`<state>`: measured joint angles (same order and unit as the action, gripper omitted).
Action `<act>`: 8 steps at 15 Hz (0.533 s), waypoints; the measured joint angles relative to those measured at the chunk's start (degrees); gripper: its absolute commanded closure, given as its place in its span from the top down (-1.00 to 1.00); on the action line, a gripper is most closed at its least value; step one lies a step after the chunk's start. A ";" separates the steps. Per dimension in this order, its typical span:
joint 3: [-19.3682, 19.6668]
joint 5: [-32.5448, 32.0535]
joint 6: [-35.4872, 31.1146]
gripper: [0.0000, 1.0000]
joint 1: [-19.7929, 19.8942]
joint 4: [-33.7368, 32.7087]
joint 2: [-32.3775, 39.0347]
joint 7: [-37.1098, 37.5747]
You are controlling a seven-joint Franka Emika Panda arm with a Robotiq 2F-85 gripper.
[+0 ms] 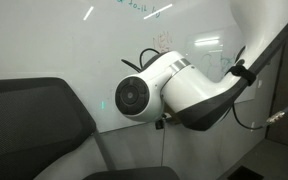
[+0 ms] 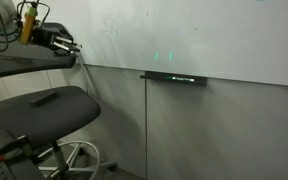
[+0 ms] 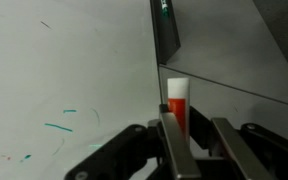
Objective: Use the marker on the chair to write on the board
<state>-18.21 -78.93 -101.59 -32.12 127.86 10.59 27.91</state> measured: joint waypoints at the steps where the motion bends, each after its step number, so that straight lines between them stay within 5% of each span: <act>1: -0.10 -0.01 -2.51 -0.89 1.12 0.54 0.25 -0.05; 8: -0.18 -0.08 -21.47 -0.89 8.07 2.67 5.15 -0.35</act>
<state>-18.39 -79.01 -123.06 -24.05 130.53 15.73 27.56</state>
